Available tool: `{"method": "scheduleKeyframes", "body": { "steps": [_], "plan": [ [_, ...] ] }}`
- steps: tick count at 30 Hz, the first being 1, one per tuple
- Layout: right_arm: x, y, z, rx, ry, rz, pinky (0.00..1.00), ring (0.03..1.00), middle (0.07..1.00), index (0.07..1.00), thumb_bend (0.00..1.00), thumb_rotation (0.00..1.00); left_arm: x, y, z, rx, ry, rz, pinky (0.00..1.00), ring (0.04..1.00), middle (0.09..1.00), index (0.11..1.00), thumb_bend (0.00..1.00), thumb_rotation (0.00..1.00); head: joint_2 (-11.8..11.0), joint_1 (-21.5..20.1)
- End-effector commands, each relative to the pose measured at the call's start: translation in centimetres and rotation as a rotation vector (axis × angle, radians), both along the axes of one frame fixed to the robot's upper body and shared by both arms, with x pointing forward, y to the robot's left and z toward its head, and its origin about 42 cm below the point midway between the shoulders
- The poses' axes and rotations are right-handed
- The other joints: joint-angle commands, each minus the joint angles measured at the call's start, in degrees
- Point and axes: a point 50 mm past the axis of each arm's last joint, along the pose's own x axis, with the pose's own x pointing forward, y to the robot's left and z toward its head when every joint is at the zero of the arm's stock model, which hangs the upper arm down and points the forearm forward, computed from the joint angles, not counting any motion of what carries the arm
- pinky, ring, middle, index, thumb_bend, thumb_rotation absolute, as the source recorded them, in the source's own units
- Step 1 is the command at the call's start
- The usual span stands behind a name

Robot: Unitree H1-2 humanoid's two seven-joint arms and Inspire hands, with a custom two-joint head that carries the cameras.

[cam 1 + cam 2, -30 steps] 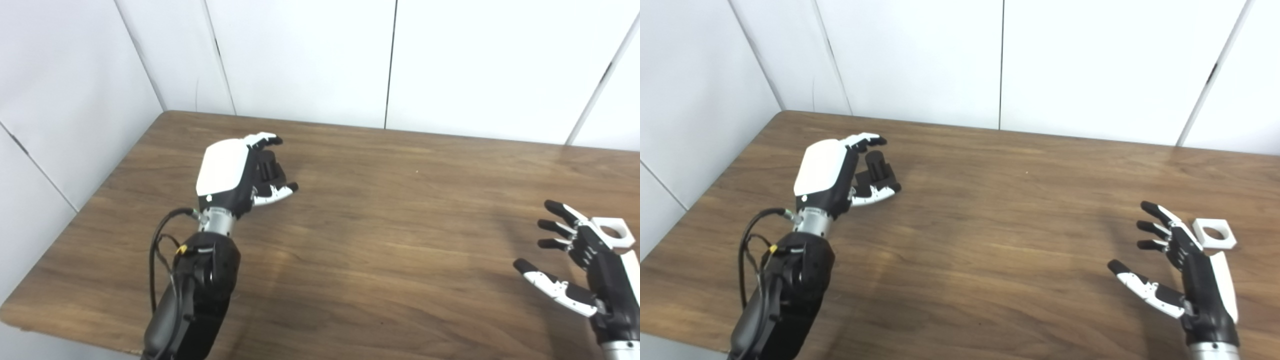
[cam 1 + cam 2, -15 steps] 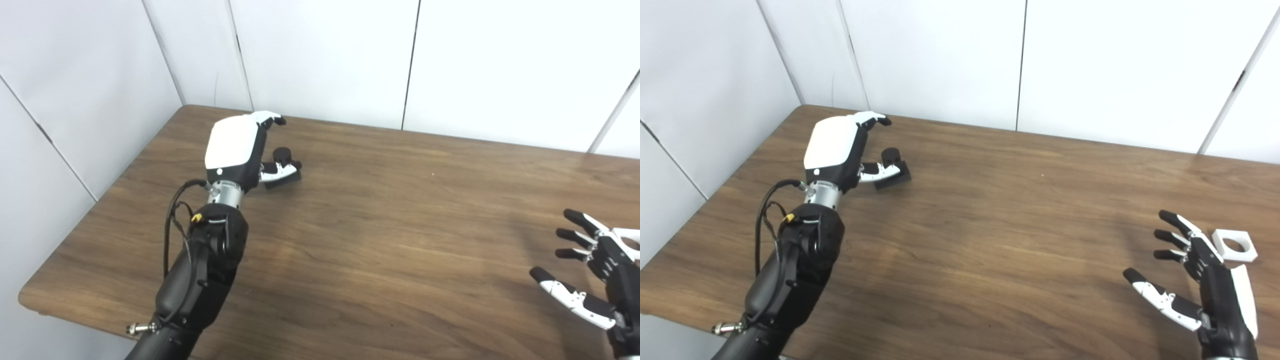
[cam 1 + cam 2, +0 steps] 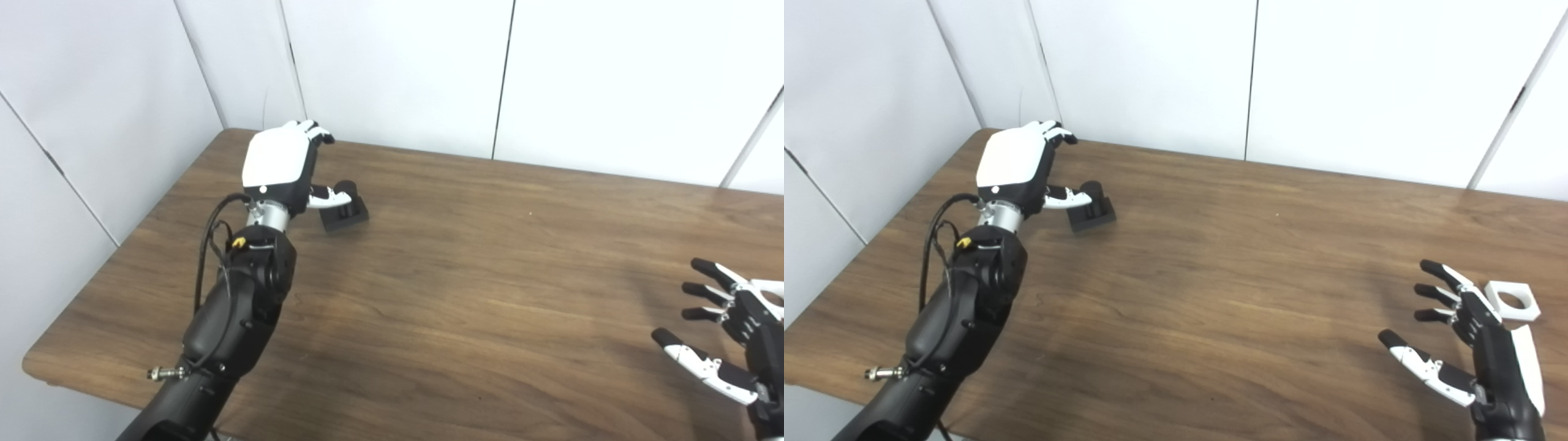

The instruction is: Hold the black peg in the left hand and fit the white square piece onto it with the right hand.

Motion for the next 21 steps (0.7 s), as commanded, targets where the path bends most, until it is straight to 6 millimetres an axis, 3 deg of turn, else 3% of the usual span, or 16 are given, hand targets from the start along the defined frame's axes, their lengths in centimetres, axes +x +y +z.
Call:
{"method": "scheduleKeyframes", "body": {
  "steps": [1,8,21],
  "plan": [
    [0.2,0.0,1.8,-0.003,-0.079,0.015,0.6,0.761,0.858,0.796,0.64,0.05,1.0,0.9,1.9,0.045,-0.036,0.039,0.82,0.924,0.915,0.76,0.81,0.41,0.08,-0.07],
    [0.3,-0.2,1.9,-0.006,-0.082,0.018,0.59,0.748,0.857,0.797,0.64,0.1,2.0,2.1,0.6,0.045,0.033,0.07,0.84,0.938,0.923,0.756,0.84,0.45,0.32,-0.2],
    [0.2,0.1,2.2,-0.01,-0.083,0.024,0.59,0.76,0.859,0.799,0.61,0.07,3.2,2.6,-0.8,0.05,0.129,0.074,0.9,0.948,0.93,0.724,0.9,0.58,0.63,-0.82]
  ]
}}
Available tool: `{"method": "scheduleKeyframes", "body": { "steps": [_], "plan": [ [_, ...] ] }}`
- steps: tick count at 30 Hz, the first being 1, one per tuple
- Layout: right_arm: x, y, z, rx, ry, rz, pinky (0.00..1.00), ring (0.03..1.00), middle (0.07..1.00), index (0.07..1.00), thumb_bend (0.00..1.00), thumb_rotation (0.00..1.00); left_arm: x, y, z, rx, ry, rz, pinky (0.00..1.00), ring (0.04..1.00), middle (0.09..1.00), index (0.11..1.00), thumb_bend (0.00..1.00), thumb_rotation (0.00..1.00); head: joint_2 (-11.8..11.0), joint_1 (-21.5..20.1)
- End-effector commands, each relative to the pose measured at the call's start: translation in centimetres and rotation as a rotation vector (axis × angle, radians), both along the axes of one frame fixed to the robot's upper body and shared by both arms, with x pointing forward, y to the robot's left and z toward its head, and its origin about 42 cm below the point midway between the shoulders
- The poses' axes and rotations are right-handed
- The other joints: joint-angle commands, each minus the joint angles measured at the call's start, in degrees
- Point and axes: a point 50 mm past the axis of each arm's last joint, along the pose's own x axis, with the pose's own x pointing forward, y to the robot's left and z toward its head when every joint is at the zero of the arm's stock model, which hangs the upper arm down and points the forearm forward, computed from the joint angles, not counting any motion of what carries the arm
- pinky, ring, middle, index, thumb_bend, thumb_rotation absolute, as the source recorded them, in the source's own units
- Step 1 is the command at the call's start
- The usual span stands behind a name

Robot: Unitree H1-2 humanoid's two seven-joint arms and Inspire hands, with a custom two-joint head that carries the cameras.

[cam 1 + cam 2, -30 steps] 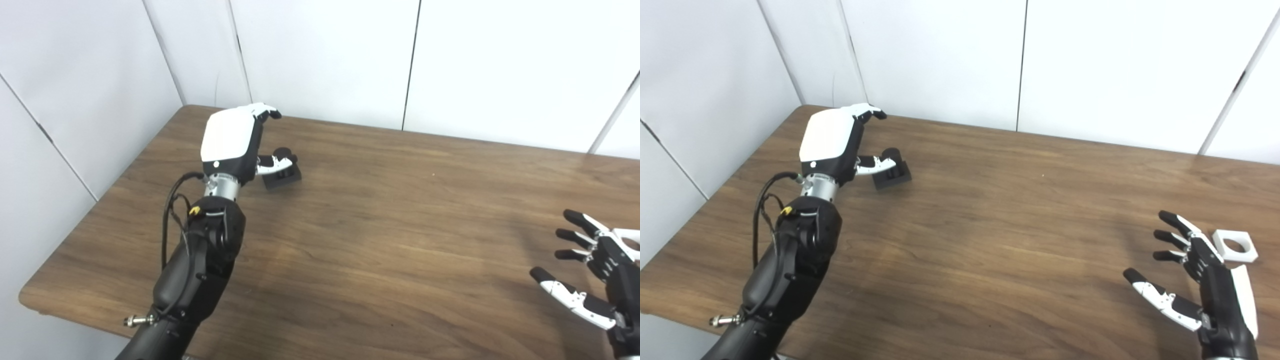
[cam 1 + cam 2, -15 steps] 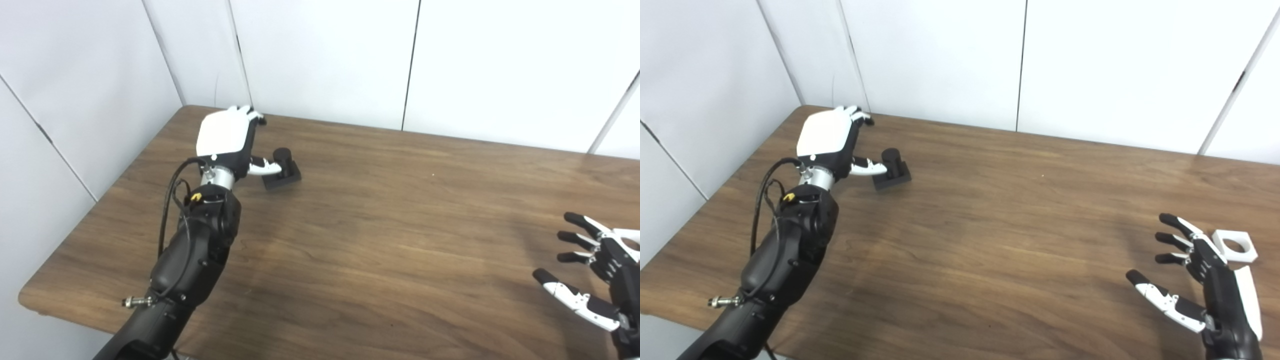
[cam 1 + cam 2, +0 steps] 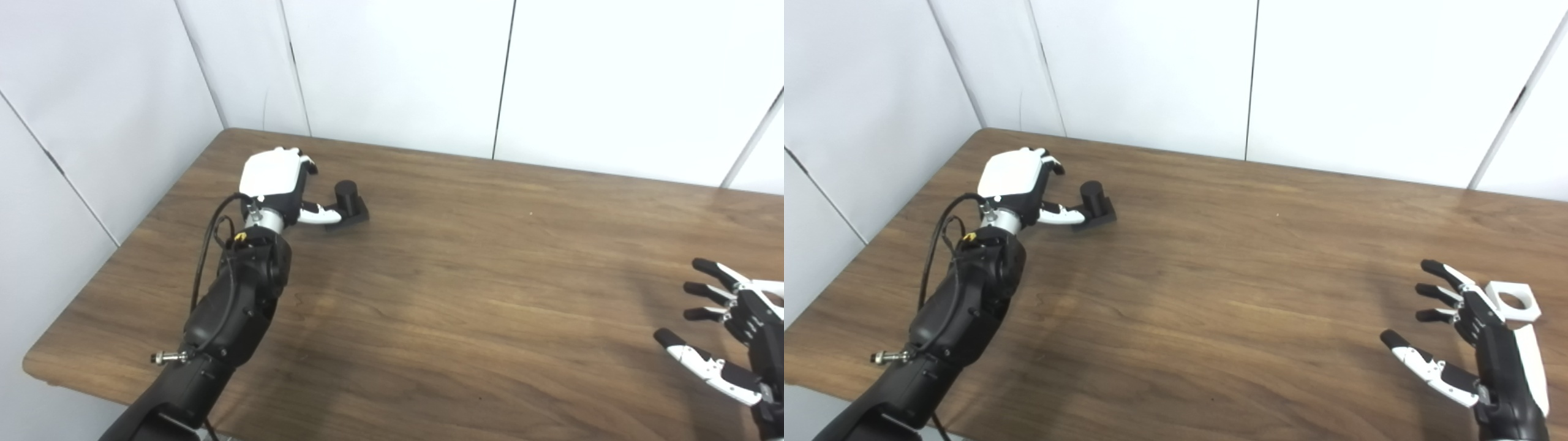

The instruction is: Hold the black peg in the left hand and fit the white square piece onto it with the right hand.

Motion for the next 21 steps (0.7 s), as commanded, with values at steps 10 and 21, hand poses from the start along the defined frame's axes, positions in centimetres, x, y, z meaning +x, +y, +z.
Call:
{"method": "scheduleKeyframes", "body": {
  "steps": [10,21],
  "plan": [
    [0.0,0.4,2.1,-0.008,-0.072,0.009,0.59,0.754,0.859,0.798,0.61,0.07,1.8,0.8,1.2,0.039,-0.018,0.012,0.88,0.939,0.93,0.726,0.9,0.58,0.15,-0.31],
    [-0.3,0.6,2.3,-0.001,-0.065,-0.003,0.61,0.762,0.863,0.803,0.6,0.06,2.0,0.9,-0.3,0.023,0.016,0.003,0.89,0.939,0.931,0.733,0.88,0.57,0.28,-0.72]
  ]
}}
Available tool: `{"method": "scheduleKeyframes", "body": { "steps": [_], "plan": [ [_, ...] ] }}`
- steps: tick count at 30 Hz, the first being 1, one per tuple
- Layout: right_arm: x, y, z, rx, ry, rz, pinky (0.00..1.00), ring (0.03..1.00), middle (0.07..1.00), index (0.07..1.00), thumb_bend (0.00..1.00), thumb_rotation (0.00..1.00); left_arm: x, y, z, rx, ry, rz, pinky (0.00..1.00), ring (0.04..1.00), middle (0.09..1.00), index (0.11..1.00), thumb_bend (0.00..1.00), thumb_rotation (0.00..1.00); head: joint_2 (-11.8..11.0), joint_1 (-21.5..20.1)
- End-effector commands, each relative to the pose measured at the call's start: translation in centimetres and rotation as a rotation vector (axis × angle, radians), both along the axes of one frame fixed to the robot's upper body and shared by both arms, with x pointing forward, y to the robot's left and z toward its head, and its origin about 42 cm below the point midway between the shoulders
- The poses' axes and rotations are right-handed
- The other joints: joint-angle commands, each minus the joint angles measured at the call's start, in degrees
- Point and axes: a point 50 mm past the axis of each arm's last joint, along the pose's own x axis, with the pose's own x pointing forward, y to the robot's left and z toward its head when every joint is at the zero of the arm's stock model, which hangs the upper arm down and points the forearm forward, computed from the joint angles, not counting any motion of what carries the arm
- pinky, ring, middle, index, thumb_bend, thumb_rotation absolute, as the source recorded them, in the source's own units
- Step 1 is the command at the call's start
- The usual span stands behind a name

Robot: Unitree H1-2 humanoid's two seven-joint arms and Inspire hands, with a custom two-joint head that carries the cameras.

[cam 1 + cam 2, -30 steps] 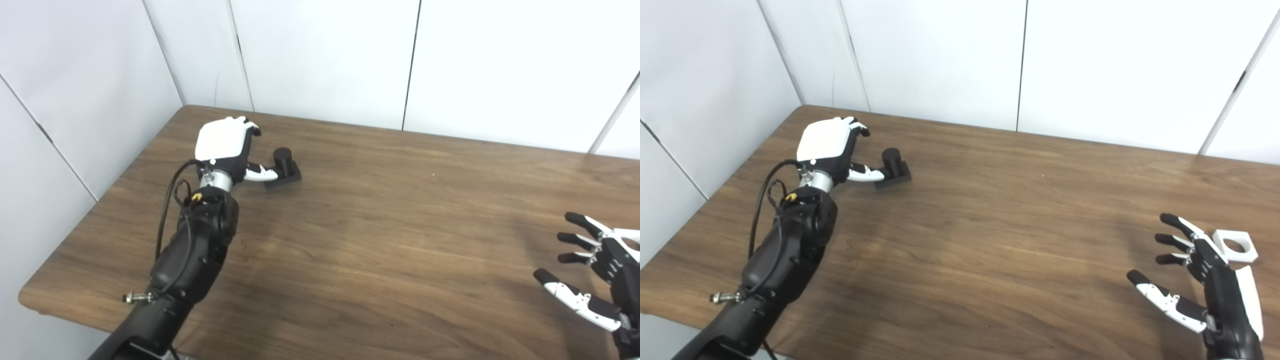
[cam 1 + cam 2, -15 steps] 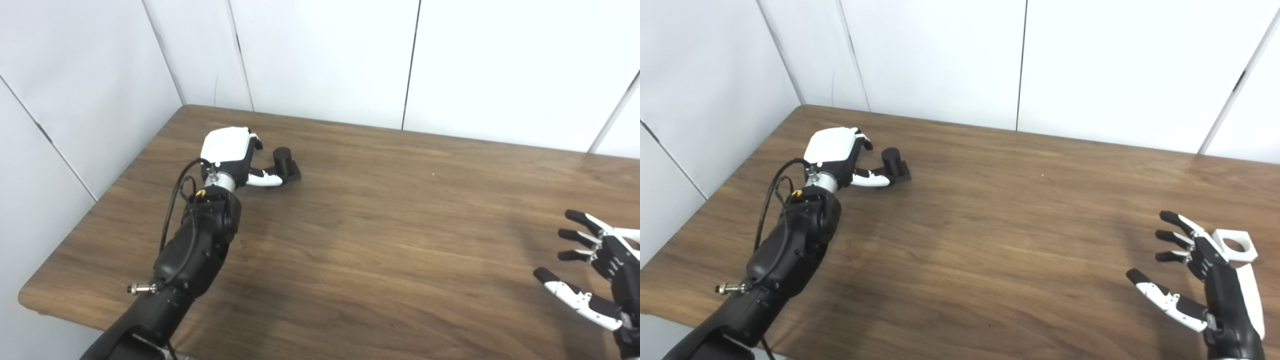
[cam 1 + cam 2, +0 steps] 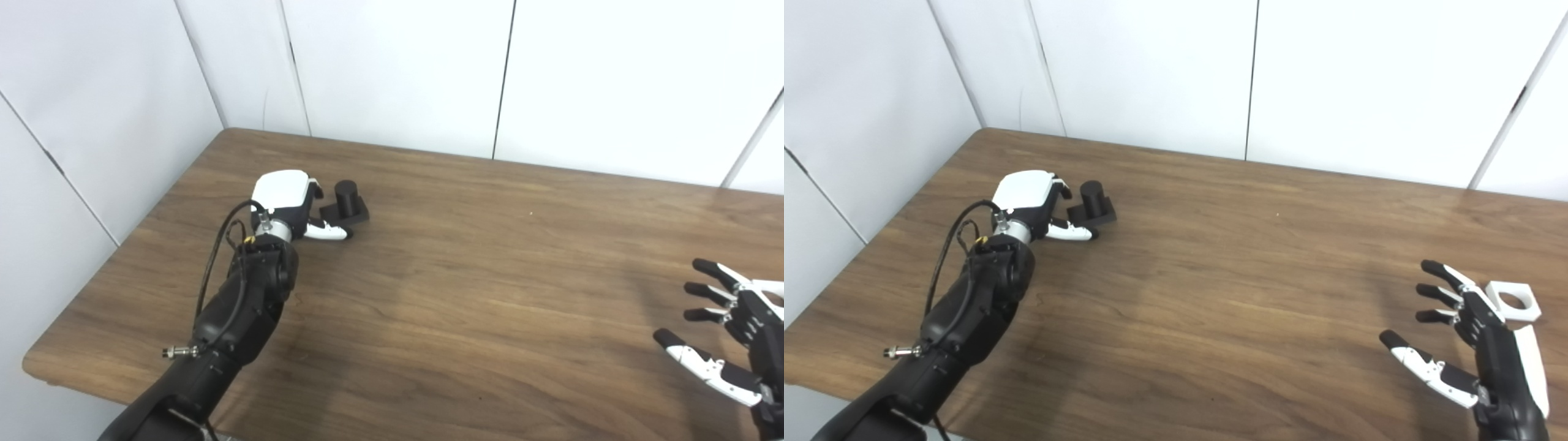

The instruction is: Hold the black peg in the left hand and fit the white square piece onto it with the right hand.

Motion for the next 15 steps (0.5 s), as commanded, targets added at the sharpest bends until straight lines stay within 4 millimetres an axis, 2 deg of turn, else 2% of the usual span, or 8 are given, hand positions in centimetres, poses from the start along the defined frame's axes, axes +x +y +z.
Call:
{"method": "scheduleKeyframes", "body": {
  "steps": [1,4,9,15],
  "plan": [
    [0.1,0.3,1.8,0.001,-0.076,0.007,0.61,0.761,0.863,0.803,0.6,0.05,1.3,0.8,2.4,0.039,-0.067,0.002,0.89,0.941,0.932,0.735,0.88,0.57,0.03,-0.06],
    [0.1,0.4,1.6,0.006,-0.076,0.006,0.61,0.768,0.867,0.804,0.6,0.02,1.4,0.7,2.1,0.033,-0.059,0.007,0.9,0.946,0.933,0.735,0.87,0.55,0.04,-0.14],
    [-0.2,0.5,1.7,-0.001,-0.075,0.007,0.61,0.769,0.869,0.805,0.59,0.01,1.4,0.7,1.5,0.021,-0.053,0.001,0.88,0.943,0.927,0.735,0.85,0.53,0.01,-0.25],
    [-0.3,0.6,1.8,0.002,-0.083,0.007,0.6,0.766,0.868,0.803,0.58,0.0,1.8,1.0,1.0,0.01,-0.065,0.006,0.85,0.934,0.922,0.68,0.78,0.48,0.14,-0.45]
  ]
}}
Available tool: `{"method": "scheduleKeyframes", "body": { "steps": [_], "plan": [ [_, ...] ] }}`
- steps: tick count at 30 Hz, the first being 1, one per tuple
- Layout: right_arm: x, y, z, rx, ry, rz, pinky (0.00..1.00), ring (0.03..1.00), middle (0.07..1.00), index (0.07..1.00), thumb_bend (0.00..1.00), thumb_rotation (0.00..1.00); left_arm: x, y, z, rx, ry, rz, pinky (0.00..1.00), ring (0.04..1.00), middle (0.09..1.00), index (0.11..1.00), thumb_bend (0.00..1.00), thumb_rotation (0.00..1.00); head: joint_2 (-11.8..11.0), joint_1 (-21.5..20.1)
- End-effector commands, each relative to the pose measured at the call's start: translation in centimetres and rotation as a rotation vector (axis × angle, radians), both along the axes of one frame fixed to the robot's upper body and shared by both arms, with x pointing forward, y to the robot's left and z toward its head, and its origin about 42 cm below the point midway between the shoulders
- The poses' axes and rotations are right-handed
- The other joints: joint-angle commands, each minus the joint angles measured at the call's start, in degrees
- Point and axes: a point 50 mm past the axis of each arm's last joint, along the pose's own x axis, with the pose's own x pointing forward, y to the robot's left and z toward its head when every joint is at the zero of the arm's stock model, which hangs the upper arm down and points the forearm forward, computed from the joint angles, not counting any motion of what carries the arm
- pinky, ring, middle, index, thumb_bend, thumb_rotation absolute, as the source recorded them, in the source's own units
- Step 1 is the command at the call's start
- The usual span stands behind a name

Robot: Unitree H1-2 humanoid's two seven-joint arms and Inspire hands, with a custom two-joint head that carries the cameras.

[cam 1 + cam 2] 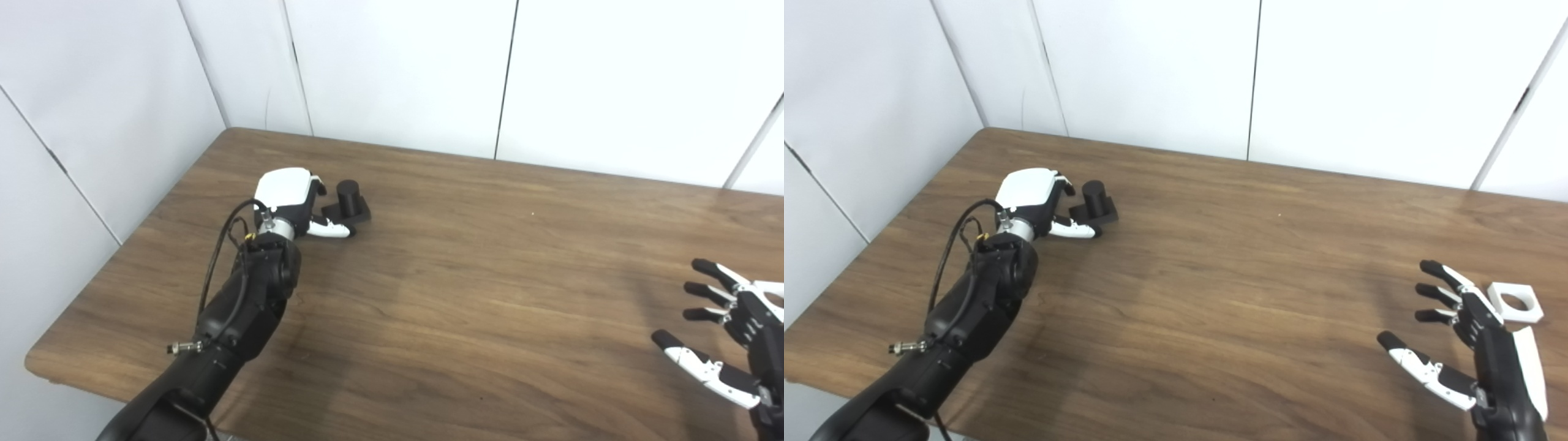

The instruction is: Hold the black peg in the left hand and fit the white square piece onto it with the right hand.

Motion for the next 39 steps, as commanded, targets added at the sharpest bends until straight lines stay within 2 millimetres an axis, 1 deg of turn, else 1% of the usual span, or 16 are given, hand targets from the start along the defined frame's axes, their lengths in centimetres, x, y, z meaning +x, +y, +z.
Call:
{"method": "scheduleKeyframes", "body": {
  "steps": [1,5,9,15,17,20,22,24,29,35,37,39],
  "plan": [
    [0.1,0.3,1.7,-0.001,-0.081,0.009,0.6,0.765,0.866,0.802,0.58,0.0,1.1,0.9,1.3,0.033,-0.037,0.003,0.85,0.937,0.926,0.671,0.77,0.47,0.08,-0.02],
    [-0.1,0.4,1.7,-0.001,-0.076,0.007,0.6,0.767,0.869,0.804,0.57,0.0,1.7,1.2,1.0,0.027,-0.015,-0.004,0.87,0.948,0.93,0.649,0.73,0.46,0.12,-0.22],
    [-0.3,0.4,1.7,0.004,-0.071,0.001,0.62,0.772,0.875,0.81,0.55,0.0,2.3,1.3,0.9,0.039,0.005,-0.037,0.88,0.943,0.921,0.652,0.72,0.47,0.27,-0.33],
    [-0.5,0.5,1.7,0.006,-0.074,-0.001,0.62,0.781,0.881,0.817,0.53,0.01,2.8,1.2,0.4,-0.024,0.012,-0.058,0.88,0.938,0.913,0.632,0.71,0.45,0.32,-0.78],
    [-0.5,0.4,1.8,0.002,-0.074,-0.005,0.62,0.779,0.881,0.817,0.53,0.0,2.7,1.2,0.0,-0.045,0.027,-0.06,0.9,0.943,0.912,0.616,0.71,0.43,0.39,-0.95],
    [-0.5,0.3,1.8,-0.002,-0.08,-0.008,0.61,0.769,0.877,0.814,0.52,0.0,2.6,1.3,-0.5,-0.076,0.039,-0.069,0.89,0.931,0.898,0.6,0.69,0.39,0.37,-1.06],
    [-0.6,0.2,1.8,0.001,-0.084,-0.008,0.61,0.768,0.877,0.813,0.52,0.0,2.6,1.4,-0.7,-0.1,0.041,-0.075,0.91,0.929,0.889,0.59,0.69,0.35,0.4,-1.05],
    [-0.6,0.2,1.9,-0.003,-0.085,-0.011,0.6,0.76,0.873,0.808,0.51,0.02,2.6,1.5,-0.8,-0.118,0.053,-0.075,0.92,0.935,0.886,0.588,0.67,0.34,0.47,-0.98],
    [-0.6,0.2,1.9,-0.002,-0.087,-0.01,0.6,0.768,0.874,0.809,0.5,0.01,2.5,1.4,-1.1,-0.132,0.059,-0.083,0.89,0.918,0.874,0.579,0.68,0.31,0.53,-0.97],
    [-0.6,0.1,2.0,-0.007,-0.086,-0.011,0.6,0.764,0.872,0.809,0.49,0.0,2.3,1.3,-1.5,-0.153,0.073,-0.094,0.86,0.91,0.871,0.571,0.67,0.33,0.68,-1.04],
    [-0.6,0.1,1.9,-0.005,-0.086,-0.01,0.6,0.762,0.872,0.808,0.49,0.0,2.2,1.3,-1.8,-0.175,0.078,-0.098,0.85,0.909,0.872,0.566,0.66,0.31,0.68,-1.04],
    [-0.5,0.1,1.9,-0.004,-0.089,-0.009,0.59,0.762,0.873,0.806,0.48,0.0,2.1,1.3,-2.0,-0.201,0.081,-0.096,0.85,0.906,0.871,0.555,0.68,0.3,0.68,-1.04]
  ]
}}
